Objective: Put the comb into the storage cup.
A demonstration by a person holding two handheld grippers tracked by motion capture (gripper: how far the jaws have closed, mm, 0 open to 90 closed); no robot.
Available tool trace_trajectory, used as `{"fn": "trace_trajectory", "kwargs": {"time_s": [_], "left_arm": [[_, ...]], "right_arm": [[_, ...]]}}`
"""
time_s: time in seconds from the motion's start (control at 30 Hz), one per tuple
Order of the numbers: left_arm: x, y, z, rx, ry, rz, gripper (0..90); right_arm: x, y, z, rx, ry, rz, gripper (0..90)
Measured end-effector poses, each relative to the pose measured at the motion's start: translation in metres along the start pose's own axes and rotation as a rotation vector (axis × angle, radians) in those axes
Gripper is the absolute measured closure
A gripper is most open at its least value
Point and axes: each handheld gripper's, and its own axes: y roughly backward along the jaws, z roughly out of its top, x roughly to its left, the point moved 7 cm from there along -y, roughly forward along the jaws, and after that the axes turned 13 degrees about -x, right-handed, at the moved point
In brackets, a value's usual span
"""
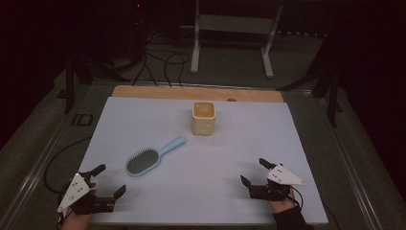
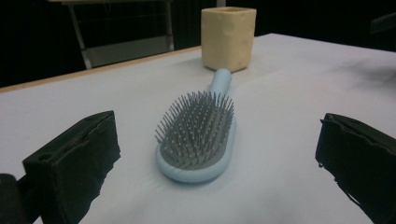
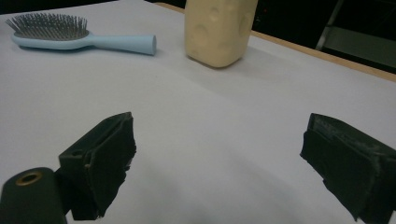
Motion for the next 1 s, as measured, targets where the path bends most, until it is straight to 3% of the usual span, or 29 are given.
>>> {"fn": "trace_trajectory", "kwargs": {"time_s": [0.4,1.0], "left_arm": [[0.0005,-0.0037,-0.0034,0.03,0.005,0.013,0.0],[0.0016,-0.0026,0.0049,0.006,0.024,0.017,0.0]], "right_arm": [[-0.0029,-0.0018,-0.0056,0.026,-0.011,0.008,9.3],[0.0022,-0.0005,0.0019,0.008,0.018,-0.005,9.4]]}}
